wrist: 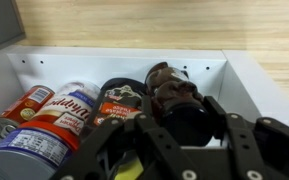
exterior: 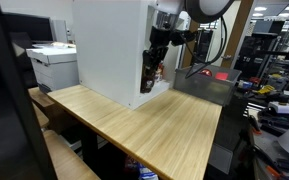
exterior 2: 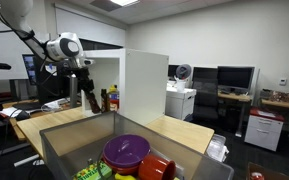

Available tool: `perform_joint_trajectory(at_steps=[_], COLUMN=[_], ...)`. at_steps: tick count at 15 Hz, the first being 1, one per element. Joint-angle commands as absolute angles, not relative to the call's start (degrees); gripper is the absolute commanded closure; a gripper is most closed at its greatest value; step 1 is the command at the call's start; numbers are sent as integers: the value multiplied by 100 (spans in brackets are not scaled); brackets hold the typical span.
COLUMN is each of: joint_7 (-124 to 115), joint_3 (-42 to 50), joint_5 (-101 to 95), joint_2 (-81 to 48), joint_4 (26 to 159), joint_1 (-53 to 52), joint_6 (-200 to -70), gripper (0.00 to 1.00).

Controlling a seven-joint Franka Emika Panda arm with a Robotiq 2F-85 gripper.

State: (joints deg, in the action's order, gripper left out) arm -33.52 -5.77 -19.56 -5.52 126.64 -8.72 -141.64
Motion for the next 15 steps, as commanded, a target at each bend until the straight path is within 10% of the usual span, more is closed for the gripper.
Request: perform_joint_trajectory(at_steps=[1,15], joint_7=[-3595,-3342], joint_3=[-485,-464], joint_5=[-2138,-1478], joint_2=[-464,-606], joint_4=[12781,12661], joint_1=[-910,-841], joint_6=[-14364,-14291], gripper=[71,71])
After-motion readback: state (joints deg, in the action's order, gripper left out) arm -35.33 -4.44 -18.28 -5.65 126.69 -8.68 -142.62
